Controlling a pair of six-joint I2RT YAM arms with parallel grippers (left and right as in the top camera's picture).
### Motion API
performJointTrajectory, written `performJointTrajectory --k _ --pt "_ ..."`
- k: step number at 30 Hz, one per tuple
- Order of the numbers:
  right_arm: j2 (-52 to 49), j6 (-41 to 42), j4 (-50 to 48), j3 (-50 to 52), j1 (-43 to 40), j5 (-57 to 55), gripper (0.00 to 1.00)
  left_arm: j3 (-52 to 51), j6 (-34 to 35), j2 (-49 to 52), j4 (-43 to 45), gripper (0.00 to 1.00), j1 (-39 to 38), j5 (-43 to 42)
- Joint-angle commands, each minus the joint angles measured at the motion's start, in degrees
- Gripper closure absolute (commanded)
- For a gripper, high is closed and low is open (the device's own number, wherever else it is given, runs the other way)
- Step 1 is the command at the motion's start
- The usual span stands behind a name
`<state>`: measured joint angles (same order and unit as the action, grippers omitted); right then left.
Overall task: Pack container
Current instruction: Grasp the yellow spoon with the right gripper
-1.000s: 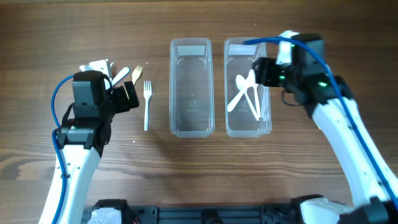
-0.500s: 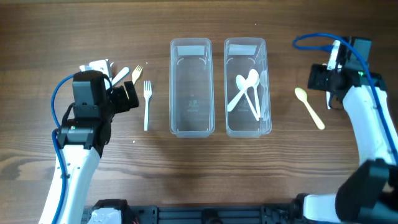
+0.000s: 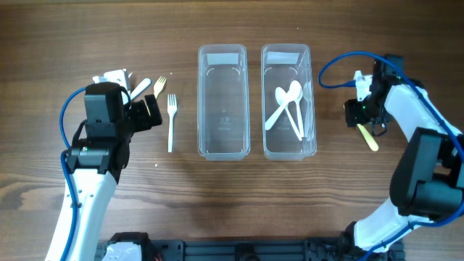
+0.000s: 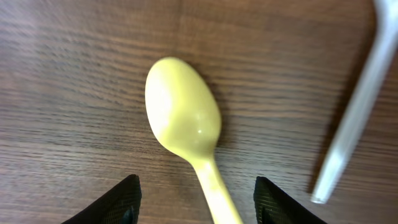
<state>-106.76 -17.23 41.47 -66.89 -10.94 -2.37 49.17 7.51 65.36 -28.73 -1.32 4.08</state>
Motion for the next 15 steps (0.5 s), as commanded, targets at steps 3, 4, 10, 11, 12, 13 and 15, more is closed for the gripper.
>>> performJointTrajectory --k 3,4,10,11,12,13,15 --pt "-4.28 1.16 0.15 -0.04 -0.02 1.16 0.49 1.27 -1.31 0.22 0.11 0.0 0.48 0.52" --pt "-4.48 1.2 0.2 -0.02 -0.02 1.16 0.51 1.27 -1.31 0.24 0.11 0.0 0.48 0.52" --pt "-5.38 5.46 0.39 0.28 -0.02 1.09 0.77 1.27 -1.31 0.24 0.11 0.0 0.48 0.52" --pt "-5.38 6.25 0.46 0.28 -0.02 1.09 0.84 1.27 -1.31 0.24 0.11 0.0 0.48 0.52" --pt "-5.38 7.96 0.59 0.26 -0.02 0.63 0.89 1.27 -1.31 0.24 0.11 0.0 0.48 0.52" --pt "-5.38 8.94 0.57 0.26 -0.02 0.5 0.92 1.27 -1.31 0.22 0.11 0.0 0.48 0.52" --pt "-5.35 10.8 0.57 0.11 0.0 0.52 0.96 1.27 -1.31 0.22 0.11 0.0 0.48 0.52"
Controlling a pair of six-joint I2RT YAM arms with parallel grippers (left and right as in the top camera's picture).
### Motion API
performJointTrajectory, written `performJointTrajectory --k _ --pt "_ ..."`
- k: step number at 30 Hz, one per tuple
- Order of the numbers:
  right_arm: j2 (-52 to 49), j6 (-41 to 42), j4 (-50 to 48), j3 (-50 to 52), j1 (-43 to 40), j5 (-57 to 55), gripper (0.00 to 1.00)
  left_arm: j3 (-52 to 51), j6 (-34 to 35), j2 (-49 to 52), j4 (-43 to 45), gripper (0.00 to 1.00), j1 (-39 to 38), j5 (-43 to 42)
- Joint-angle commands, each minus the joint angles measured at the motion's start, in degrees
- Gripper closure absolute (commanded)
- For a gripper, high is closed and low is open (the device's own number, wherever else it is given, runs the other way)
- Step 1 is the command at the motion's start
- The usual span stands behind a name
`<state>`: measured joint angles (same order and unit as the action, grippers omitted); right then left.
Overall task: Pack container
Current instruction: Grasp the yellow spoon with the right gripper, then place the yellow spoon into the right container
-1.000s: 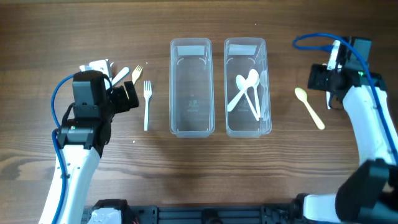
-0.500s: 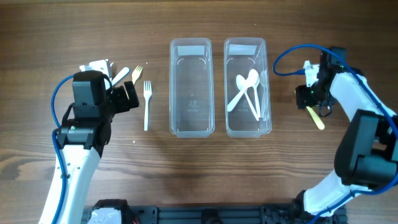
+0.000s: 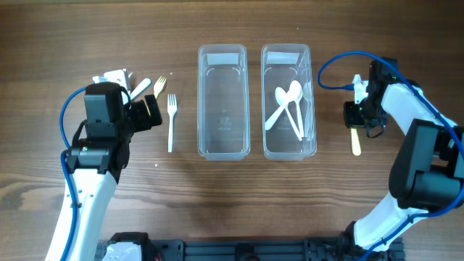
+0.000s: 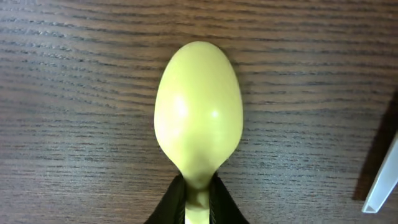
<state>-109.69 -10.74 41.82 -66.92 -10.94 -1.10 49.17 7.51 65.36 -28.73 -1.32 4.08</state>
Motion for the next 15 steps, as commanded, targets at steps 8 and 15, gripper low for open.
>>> performJointTrajectory --k 8,15 --pt "-0.44 11.39 5.95 -6.01 0.11 6.91 0.96 1.27 -1.31 0.22 0.11 0.0 0.48 0.52" --pt "9.44 12.79 10.78 -12.81 5.14 19.52 0.96 1.27 -1.31 0.24 0.11 0.0 0.48 0.52"
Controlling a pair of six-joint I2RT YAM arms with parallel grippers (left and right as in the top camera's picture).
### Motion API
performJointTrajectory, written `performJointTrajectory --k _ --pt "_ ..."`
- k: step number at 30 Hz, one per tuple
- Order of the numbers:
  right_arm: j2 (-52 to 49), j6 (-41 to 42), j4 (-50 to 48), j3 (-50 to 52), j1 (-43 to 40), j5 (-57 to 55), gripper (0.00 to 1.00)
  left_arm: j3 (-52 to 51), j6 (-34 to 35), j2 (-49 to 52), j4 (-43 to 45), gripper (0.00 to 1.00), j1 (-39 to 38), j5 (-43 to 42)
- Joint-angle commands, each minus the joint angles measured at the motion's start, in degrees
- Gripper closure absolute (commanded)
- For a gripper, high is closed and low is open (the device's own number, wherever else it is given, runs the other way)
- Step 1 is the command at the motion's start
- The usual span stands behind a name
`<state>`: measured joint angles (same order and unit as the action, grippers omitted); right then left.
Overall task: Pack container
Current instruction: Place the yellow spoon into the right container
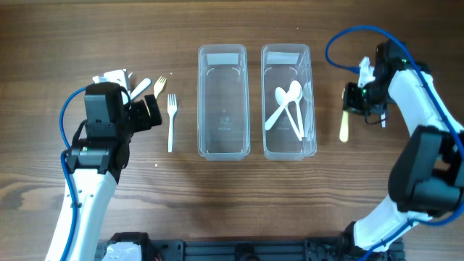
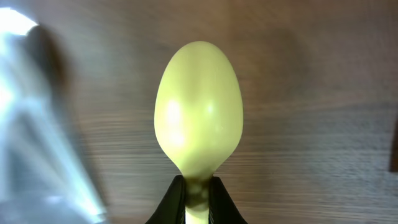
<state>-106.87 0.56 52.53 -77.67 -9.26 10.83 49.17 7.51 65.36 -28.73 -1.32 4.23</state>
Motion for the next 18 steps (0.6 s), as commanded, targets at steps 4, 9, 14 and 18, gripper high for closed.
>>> performJointTrajectory --k 4,9,14,18 --pt "12.31 4.98 -0.63 -2.05 11.87 8.66 0.96 1.27 -1.31 0.22 0.11 0.0 0.48 0.37" --pt "12.72 8.87 -5.81 -1.66 19.28 8.0 0.96 1.27 -1.31 0.24 0.11 0.0 0.48 0.37" --pt "7.39 13.86 -13.27 2.6 22.32 5.14 0.95 1.27 -1.31 0.24 0.11 0.0 0.48 0.37" --pt "4.09 12.59 -16.13 2.69 24.0 6.14 0.83 1.27 -1.31 0.24 0.11 0.0 0.48 0.37"
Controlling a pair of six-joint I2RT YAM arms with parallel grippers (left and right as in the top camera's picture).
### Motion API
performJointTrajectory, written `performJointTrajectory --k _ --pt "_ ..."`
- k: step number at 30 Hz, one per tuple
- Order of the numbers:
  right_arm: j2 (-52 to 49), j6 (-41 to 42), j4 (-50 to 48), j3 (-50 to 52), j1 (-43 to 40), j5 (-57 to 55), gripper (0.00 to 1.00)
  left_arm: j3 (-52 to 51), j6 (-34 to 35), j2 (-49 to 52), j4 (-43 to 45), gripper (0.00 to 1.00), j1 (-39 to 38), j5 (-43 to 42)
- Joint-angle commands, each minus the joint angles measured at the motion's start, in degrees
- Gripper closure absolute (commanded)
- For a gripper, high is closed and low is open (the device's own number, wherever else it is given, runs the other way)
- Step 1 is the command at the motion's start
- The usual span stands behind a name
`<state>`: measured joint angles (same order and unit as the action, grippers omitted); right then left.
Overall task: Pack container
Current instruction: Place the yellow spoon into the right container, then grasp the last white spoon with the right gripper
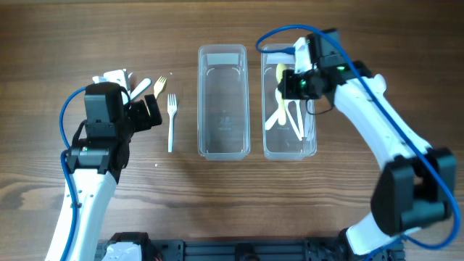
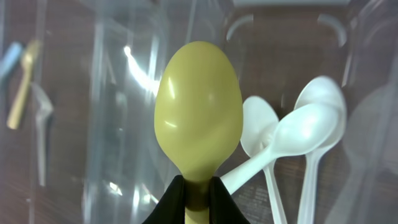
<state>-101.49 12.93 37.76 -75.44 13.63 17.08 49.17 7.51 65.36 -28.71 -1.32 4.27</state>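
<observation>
My right gripper [image 2: 198, 198] is shut on the neck of a yellow spoon [image 2: 198, 115] and holds it over the right clear container [image 1: 313, 141], bowl end near the far wall [image 1: 281, 72]. White spoons [image 2: 297, 127] lie inside that container below it. The left clear container [image 1: 224, 52] holds nothing that I can see. A white fork [image 1: 171, 119] lies left of it, with a yellow fork [image 1: 159, 85] and more cutlery by my left gripper [image 1: 148, 111], whose fingers I cannot make out.
The two containers stand side by side mid-table. A pile of white and yellow cutlery [image 1: 119, 78] sits at the far left behind the left arm. Bare wood lies right of the right container.
My right gripper has carried the yellow spoon leftward from the bare table right of the containers to above the right container. The left arm has not moved.
First my right gripper stood open around the yellow spoon lying on the table at the right. Then it was shut on the spoon's neck. Then it held the spoon off the wood beside the right container, and now over that container.
</observation>
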Motion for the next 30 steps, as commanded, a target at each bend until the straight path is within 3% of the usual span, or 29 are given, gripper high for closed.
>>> performJointTrajectory --k 1,7,11,14,19,23,30 --pt "-0.66 -0.48 -1.38 0.13 1.09 -0.11 0.8 1.27 -1.31 0.22 0.09 0.0 0.48 0.33" --pt "7.98 -2.45 -1.16 -2.8 -3.13 -8.0 0.52 1.27 -1.31 0.24 0.09 0.0 0.48 0.33" --pt "12.48 -2.51 0.39 -2.78 -13.03 -26.29 0.43 1.27 -1.31 0.22 0.09 0.0 0.48 0.33" --pt "11.63 -4.11 0.37 -1.86 -21.9 -26.99 0.28 1.27 -1.31 0.22 0.09 0.0 0.48 0.33" --pt "4.7 -3.96 -1.73 0.22 -32.92 -22.53 0.28 1.27 -1.31 0.24 0.09 0.0 0.48 0.33" --pt "-2.93 -4.37 -3.23 0.2 -36.28 -16.13 0.28 1.27 -1.31 0.24 0.09 0.0 0.48 0.33" --pt "-10.25 -12.17 -3.89 0.2 -36.33 -15.23 0.48 1.27 -1.29 0.24 0.09 0.0 0.48 0.33"
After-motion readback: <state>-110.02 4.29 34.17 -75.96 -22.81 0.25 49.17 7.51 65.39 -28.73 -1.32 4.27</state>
